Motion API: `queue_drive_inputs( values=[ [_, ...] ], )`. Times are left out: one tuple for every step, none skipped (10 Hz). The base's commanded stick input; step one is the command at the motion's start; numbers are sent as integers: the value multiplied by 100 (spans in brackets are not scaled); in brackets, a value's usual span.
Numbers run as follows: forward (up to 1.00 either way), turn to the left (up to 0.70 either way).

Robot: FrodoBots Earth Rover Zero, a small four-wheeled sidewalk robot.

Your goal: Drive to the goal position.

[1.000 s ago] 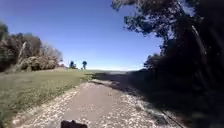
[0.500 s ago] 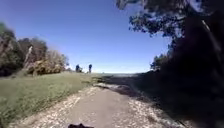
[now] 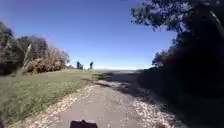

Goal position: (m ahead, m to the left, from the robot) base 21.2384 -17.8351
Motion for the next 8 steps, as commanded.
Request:
queue_drive_inputs(
  values=[
    [50,0],
    [50,0],
    [50,0],
    [50,0],
    [50,0],
    [50,0],
    [50,0],
    [50,0]
  ],
)
